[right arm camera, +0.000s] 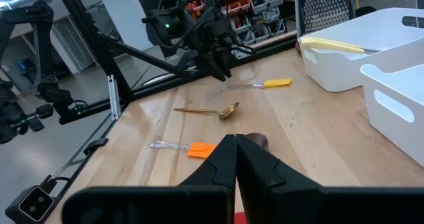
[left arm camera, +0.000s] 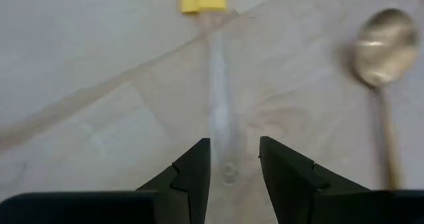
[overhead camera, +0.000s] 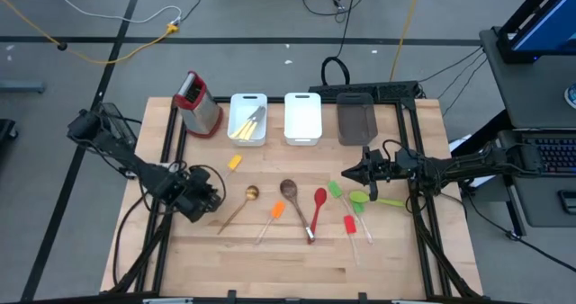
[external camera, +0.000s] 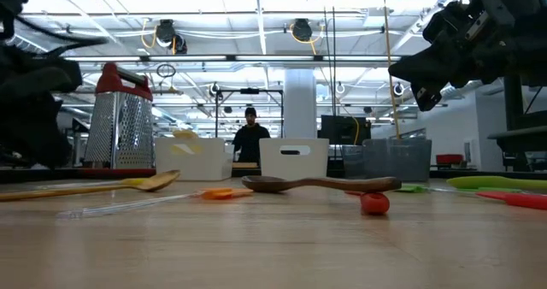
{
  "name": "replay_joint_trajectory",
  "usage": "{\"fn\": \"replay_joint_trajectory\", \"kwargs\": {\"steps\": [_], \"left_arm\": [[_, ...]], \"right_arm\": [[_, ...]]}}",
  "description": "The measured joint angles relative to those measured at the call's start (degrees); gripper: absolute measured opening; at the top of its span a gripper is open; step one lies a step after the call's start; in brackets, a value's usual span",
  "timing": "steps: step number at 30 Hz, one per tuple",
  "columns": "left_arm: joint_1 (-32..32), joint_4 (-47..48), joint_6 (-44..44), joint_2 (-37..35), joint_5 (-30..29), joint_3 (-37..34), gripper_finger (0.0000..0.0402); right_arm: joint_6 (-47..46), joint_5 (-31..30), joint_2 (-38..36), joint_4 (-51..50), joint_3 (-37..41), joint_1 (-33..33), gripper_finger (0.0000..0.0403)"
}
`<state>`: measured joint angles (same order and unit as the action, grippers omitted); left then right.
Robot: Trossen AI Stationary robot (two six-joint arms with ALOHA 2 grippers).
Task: Pick & Place Kitchen Items
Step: Put the yellow spatula into the black bin
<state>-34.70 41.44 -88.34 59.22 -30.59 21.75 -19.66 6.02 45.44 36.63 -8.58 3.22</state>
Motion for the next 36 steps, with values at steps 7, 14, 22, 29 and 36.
{"fn": "replay_joint_trajectory", "kwargs": {"steps": [7, 14, 22, 29, 36], "left_arm": [[-0.69, -4.16, -4.37, 0.0, -2.26, -2.42, 0.0139], [-0.69, -9.42, 1.77, 0.0, -3.99, -2.38, 0.0199], [-0.38, -9.6, 1.52, 0.0, -3.74, -4.65, 0.0245], [1.11, -14.93, 6.52, 0.67, -4.41, -6.21, 0.0232], [2.8, -16.59, 8.75, 8.06, -4.81, -6.05, 0.0213]], "right_arm": [[-0.15, 0.0, 0.02, 0.0, 0.0, 0.0, 0.0], [-0.15, 0.0, 0.02, -0.01, 0.0, 0.02, 0.0], [-0.15, 0.0, 0.01, -0.02, 0.0, 0.02, 0.0], [-0.2, 0.0, 0.02, -0.02, 0.0, 0.02, 0.0], [-0.2, -0.02, 0.0, -0.01, 0.0, 0.04, 0.0]]}}
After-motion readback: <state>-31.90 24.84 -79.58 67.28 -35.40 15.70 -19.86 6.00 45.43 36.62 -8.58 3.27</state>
